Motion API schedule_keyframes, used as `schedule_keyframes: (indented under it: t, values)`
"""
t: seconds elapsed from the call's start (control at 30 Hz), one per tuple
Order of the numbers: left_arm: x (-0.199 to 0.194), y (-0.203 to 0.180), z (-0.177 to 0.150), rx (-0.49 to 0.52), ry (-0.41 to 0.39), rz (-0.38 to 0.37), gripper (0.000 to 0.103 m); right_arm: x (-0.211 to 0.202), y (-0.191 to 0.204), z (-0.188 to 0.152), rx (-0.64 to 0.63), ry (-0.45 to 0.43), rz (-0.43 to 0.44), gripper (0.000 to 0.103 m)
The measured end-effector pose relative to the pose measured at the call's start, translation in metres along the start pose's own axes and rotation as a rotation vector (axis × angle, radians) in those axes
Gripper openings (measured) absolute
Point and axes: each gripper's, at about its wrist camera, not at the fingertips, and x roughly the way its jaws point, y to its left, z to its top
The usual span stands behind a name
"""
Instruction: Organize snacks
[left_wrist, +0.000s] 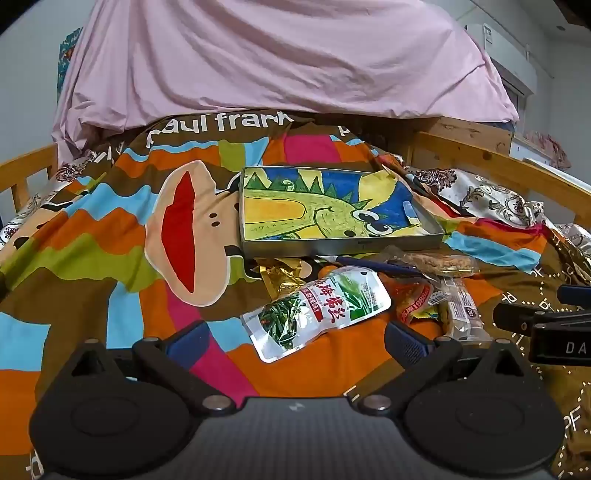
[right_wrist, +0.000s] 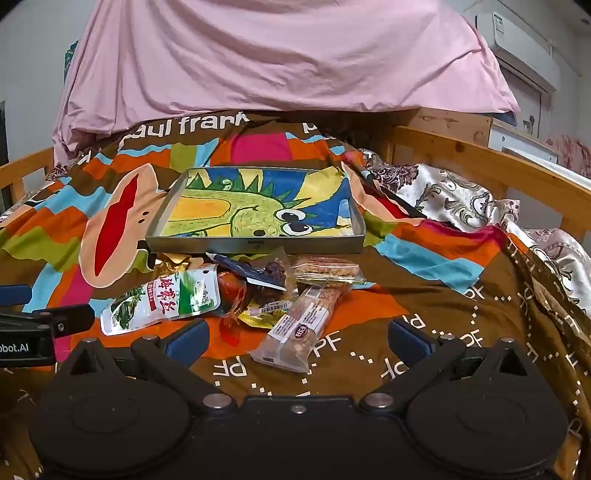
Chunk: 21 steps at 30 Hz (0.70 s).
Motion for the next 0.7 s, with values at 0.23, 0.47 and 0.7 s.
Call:
schedule_keyframes:
  t: [0.23, 0.47, 0.7]
  values:
    - [0.0003, -0.0012, -0.0001, 0.0, 0.0, 0.0, 0.103, 0.0002, 0.0003, -0.0001, -0.001, 0.0, -0.001, 0.102]
    - [-0.0001, 0.0, 0.0001, -0.003, 0.001, -0.001, 0.103, 0.0008, 0.0006, -0.0004, 0.0, 0.001, 0.0, 0.102]
    - [0.0, 0.0001, 0.0, -0.003, 0.001, -0.001, 0.103, 0.0015, 0.0009, -0.0007, 0.0, 0.004, -0.001, 0.102]
